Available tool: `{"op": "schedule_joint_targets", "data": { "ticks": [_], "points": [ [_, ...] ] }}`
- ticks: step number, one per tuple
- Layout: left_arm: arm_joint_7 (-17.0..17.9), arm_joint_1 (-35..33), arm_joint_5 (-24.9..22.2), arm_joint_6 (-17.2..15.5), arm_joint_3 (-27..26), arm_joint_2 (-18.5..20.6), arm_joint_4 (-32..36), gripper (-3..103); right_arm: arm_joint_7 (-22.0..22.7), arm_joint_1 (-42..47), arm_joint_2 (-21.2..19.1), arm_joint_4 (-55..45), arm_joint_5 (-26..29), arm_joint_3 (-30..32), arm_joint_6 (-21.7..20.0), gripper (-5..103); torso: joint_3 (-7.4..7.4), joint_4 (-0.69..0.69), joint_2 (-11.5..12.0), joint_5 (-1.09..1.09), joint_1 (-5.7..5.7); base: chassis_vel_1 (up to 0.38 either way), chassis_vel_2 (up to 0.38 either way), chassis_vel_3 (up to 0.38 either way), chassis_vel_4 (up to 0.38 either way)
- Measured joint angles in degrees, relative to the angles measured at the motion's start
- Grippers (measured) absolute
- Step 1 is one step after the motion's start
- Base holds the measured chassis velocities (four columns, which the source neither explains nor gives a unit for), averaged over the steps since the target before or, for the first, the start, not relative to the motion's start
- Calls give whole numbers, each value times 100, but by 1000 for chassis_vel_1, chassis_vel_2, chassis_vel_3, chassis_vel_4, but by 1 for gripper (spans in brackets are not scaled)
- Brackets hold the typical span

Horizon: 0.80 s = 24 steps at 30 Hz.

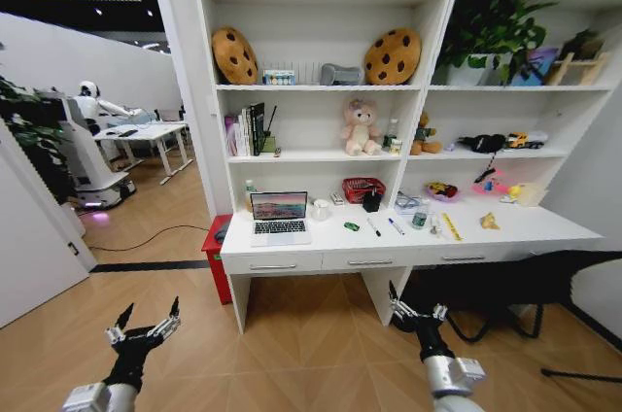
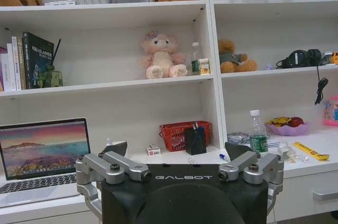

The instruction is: Organize the objects on the table.

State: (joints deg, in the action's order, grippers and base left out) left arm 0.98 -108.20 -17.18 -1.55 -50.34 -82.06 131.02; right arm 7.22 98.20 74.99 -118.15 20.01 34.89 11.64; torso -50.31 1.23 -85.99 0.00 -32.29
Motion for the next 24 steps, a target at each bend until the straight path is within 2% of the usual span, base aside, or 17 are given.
{"op": "schedule_joint_targets", "data": {
  "ticks": [17,24],
  "points": [
    [-14,-85,47,1,-9,-34,35,99,5,-91,-7,161,73,-42,-16,100,0,1,-1,0,1,-3,6,5,-4],
    [-20,-71,81,-4,7,-61,2,99,3,-96,-32,162,95,-39,5,100,1,1,-1,-2,2,-116,108,106,-131]
  ]
}}
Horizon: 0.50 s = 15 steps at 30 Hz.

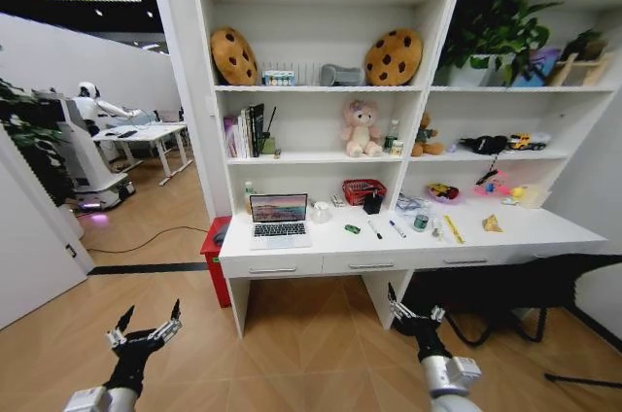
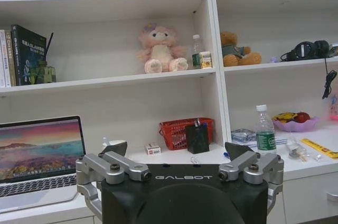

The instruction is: Organize the objects on the table.

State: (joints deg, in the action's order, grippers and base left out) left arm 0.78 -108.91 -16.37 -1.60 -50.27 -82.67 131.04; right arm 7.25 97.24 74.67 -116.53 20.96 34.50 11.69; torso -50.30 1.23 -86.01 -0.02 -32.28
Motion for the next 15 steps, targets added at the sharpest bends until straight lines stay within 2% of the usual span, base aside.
{"op": "schedule_joint_targets", "data": {
  "ticks": [6,15],
  "points": [
    [0,15,-7,-1,-7,17,-17,99,-35,11,1,5,-3,1,77,100,-1,-1,1,0,-2,-195,211,220,-173],
    [1,23,-33,-10,-28,44,-37,99,-197,31,25,46,19,-13,236,100,-1,0,2,-1,-2,-275,267,286,-284]
  ]
}}
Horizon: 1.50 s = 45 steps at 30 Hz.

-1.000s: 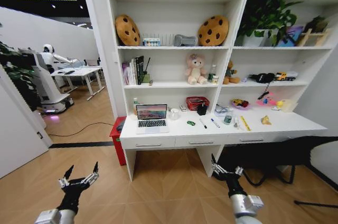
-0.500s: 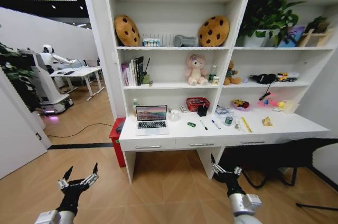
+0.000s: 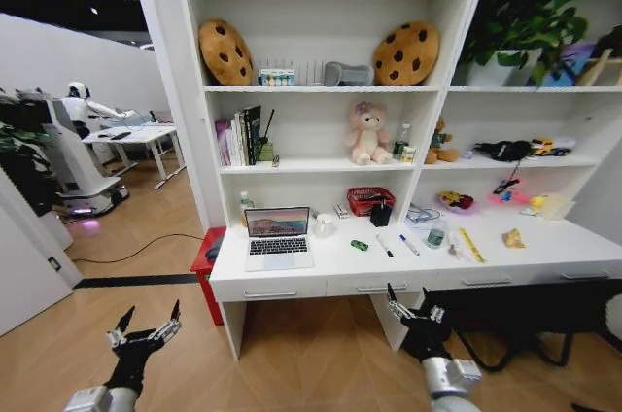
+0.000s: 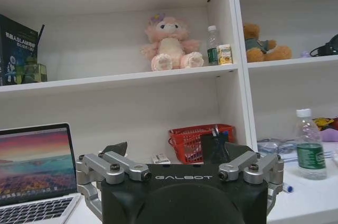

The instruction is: Organize the objects on the table.

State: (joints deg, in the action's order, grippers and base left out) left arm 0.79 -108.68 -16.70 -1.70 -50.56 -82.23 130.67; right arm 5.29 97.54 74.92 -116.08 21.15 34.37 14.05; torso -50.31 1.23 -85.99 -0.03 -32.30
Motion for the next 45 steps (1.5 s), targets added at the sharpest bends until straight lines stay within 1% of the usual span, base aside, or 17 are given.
{"op": "schedule_joint_targets", "data": {
  "ticks": [4,5,7,8,9,10,11,14,16,19,25,27,29,32,36,39,45],
  "points": [
    [1,-3,5,-1,9,-16,-12,99,-75,23,19,-4,73,-8,85,100,-1,-3,1,7,-1,-351,346,346,-370],
    [1,-4,11,-1,13,-19,-15,99,-114,41,27,-10,101,-13,169,100,-1,2,0,-2,-1,-368,345,415,-380],
    [1,-6,11,-5,13,-20,-15,99,-141,45,28,-9,142,-19,273,100,0,2,0,-2,0,-406,345,374,-376],
    [1,-10,8,-7,10,-20,-8,99,-198,41,25,-3,195,-33,470,100,-2,-3,2,10,-2,-328,375,337,-351],
    [2,-11,5,-7,2,-18,-6,99,-224,50,24,-4,199,-25,512,100,-1,-2,2,7,-3,-325,346,337,-351],
    [2,-11,5,-7,2,-18,-6,99,-224,50,24,-4,199,-25,512,100,-1,-2,2,7,-3,-325,346,337,-351],
    [3,-11,3,-8,-3,-14,-7,99,-244,60,21,-9,200,-5,531,100,-1,1,1,-4,-5,-325,346,305,-282],
    [6,-21,-3,-10,-12,-12,-6,99,-317,118,-2,-59,213,46,542,100,-2,-5,3,9,-7,-227,253,166,-164],
    [8,-22,-5,-17,-11,-14,-4,99,-424,205,-1,-129,229,62,528,100,-2,1,3,-1,-8,-98,114,41,-22],
    [14,-29,-14,-33,-2,-10,4,99,-493,299,52,-127,175,19,534,100,0,3,1,5,0,-50,46,-15,-5],
    [26,-20,-59,-61,-16,103,6,101,-460,289,59,-47,98,-16,555,100,3,-2,-4,3,8,72,-47,-50,60],
    [1,-9,-74,-58,-43,149,8,96,-420,253,34,-33,100,-19,545,100,3,-2,-4,2,8,56,-58,-42,54],
    [-113,12,-61,7,-77,212,8,86,-328,196,5,15,100,-19,510,100,1,0,-3,3,6,0,0,0,0],
    [-135,11,-55,28,-76,215,2,81,-308,190,5,27,100,-17,502,100,0,0,-2,3,2,0,0,0,0],
    [-197,-28,58,144,-45,124,-53,59,-299,224,37,81,80,-10,509,100,-1,-1,0,3,-1,0,0,0,0],
    [-201,-29,64,172,-41,91,-60,54,-299,232,45,90,72,-9,518,100,-1,0,0,4,0,0,0,0,0],
    [-223,-37,129,272,-8,-22,-62,26,-297,218,32,88,71,-7,524,100,0,-1,0,4,0,0,0,0,0]
  ]
}}
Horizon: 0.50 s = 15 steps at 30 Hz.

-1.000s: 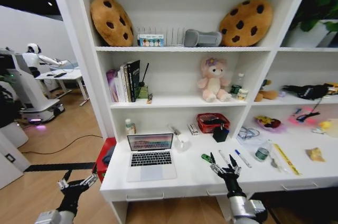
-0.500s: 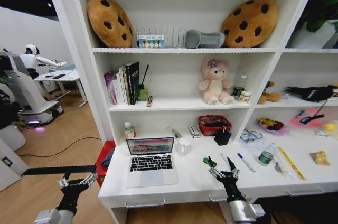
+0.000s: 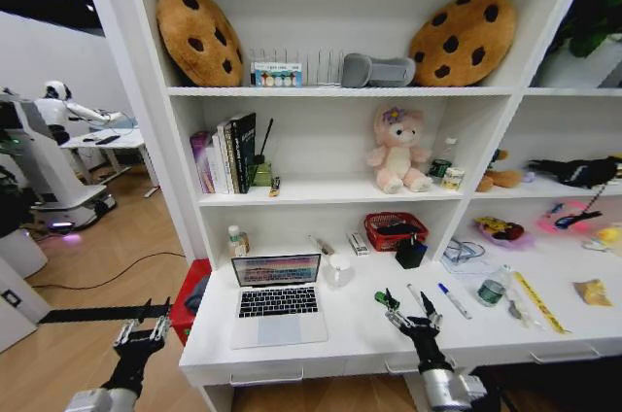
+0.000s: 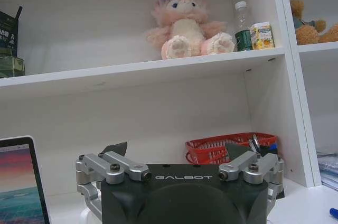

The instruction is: Organize the objects on the table.

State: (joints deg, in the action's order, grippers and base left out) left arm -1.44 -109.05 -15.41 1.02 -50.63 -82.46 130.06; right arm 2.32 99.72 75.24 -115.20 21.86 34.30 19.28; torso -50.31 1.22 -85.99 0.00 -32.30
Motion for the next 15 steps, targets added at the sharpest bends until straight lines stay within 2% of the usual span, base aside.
{"op": "schedule_joint_targets", "data": {
  "ticks": [1,3,4,6,10,15],
  "points": [
    [0,0,0,0,0,0,0,26,0,0,0,0,0,0,0,100,0,0,0,0,0,0,0,0,0],
    [1,-6,5,4,-31,7,10,16,2,-20,2,15,4,12,6,100,0,0,0,0,0,0,0,0,0],
    [1,-6,5,4,-31,7,10,16,2,-20,2,15,4,12,6,100,0,0,0,0,0,0,0,0,0],
    [6,-15,-54,0,-106,33,64,5,2,-24,31,35,5,13,15,100,0,0,0,0,0,0,0,0,0],
    [22,-56,-142,4,-199,60,104,1,2,-17,31,44,-27,-6,18,100,0,0,0,0,0,0,0,0,0],
    [39,-69,-220,11,-228,190,109,0,9,-92,9,42,-27,6,11,100,0,0,0,0,0,0,0,0,0]
  ]
}}
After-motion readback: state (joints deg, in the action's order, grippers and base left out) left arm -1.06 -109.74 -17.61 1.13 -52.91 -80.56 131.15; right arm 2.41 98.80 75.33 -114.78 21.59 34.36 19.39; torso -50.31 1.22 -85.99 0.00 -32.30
